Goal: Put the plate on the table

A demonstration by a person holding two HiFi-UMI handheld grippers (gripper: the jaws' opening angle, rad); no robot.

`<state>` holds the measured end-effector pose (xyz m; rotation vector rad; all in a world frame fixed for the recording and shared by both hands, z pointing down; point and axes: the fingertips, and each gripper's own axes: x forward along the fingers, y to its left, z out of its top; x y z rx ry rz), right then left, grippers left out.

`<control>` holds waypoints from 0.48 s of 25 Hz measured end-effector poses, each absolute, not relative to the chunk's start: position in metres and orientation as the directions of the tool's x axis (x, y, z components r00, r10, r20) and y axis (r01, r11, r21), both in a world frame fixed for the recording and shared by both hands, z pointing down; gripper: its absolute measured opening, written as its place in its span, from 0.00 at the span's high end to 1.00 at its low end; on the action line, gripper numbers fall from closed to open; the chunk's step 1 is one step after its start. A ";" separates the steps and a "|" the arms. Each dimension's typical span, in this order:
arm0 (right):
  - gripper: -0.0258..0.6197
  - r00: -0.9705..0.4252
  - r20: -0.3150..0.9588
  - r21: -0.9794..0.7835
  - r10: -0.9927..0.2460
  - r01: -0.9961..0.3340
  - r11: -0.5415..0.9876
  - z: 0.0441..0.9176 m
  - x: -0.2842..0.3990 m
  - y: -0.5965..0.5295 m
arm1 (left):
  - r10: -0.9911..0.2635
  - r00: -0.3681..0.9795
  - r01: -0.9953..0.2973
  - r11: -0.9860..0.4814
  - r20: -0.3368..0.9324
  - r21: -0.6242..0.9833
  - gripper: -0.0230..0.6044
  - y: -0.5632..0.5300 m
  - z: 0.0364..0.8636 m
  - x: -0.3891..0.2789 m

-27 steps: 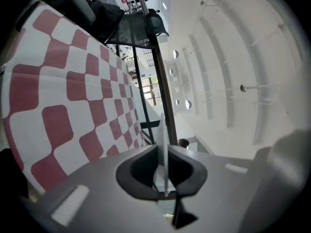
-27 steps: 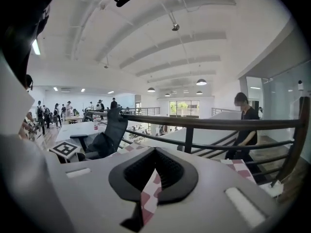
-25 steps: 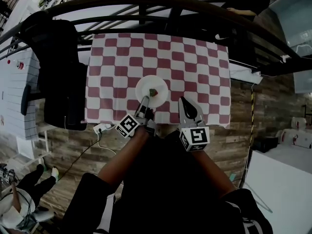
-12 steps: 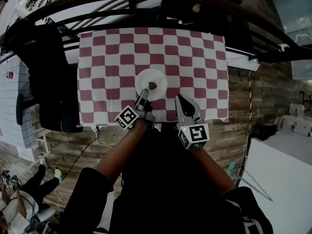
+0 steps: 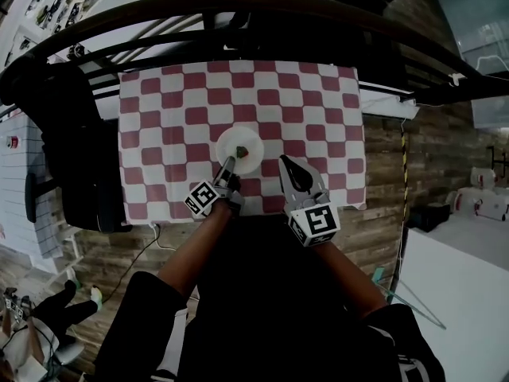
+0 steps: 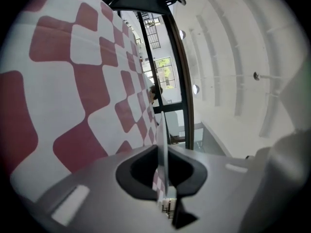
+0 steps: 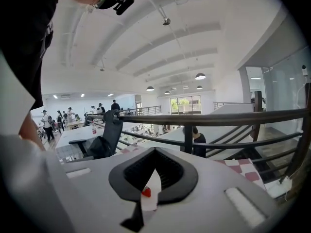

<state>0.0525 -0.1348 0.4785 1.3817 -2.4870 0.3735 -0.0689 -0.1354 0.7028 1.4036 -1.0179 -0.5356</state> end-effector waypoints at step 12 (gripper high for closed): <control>0.96 -0.516 0.393 -0.140 -0.761 -0.851 0.506 0.493 0.063 -0.158 | -0.801 0.511 -0.231 0.222 0.312 0.947 0.93 -0.148 0.733 -0.057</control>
